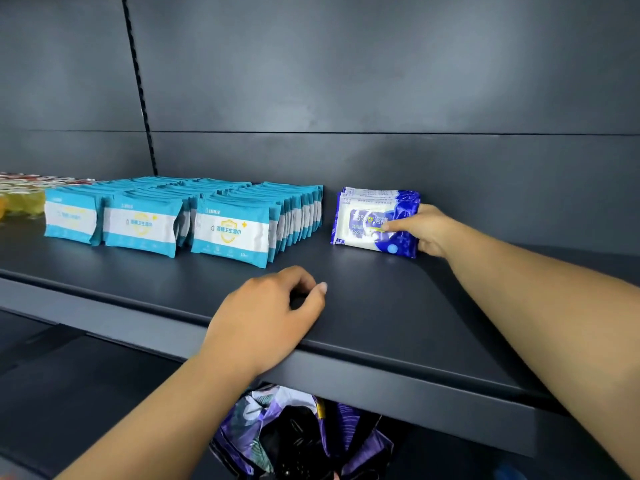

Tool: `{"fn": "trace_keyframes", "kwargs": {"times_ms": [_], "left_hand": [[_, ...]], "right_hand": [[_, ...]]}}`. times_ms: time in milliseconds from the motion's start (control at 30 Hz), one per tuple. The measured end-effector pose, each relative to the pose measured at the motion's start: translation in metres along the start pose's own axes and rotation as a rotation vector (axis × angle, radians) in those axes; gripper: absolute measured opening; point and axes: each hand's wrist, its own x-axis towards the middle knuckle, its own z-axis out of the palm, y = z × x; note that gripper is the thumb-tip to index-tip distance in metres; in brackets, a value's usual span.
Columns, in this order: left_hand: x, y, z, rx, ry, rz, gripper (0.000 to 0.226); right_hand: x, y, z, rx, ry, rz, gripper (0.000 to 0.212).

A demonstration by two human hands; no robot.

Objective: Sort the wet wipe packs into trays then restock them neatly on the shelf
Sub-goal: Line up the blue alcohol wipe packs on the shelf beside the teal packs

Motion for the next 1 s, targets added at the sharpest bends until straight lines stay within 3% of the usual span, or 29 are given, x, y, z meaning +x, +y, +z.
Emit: {"fn": "trace_keyframes", "kwargs": {"times_ms": [167,333,700,1000], "left_hand": [[-0.001,0.001,-0.001,-0.006,0.005,-0.004,0.030],[-0.001,0.001,0.000,-0.020,0.018,-0.012,0.030],[-0.001,0.000,0.002,-0.026,0.026,-0.018,0.022],[-0.001,0.001,0.000,-0.017,0.010,-0.028,0.018]], "right_hand": [[0.016,0.002,0.001,-0.314,0.182,-0.116,0.042],[0.024,0.005,0.011,-0.399,0.302,-0.178,0.041],[0.015,0.011,0.008,-0.572,0.364,-0.142,0.075],[-0.018,0.010,-0.009,-0.695,0.364,-0.090,0.059]]}}
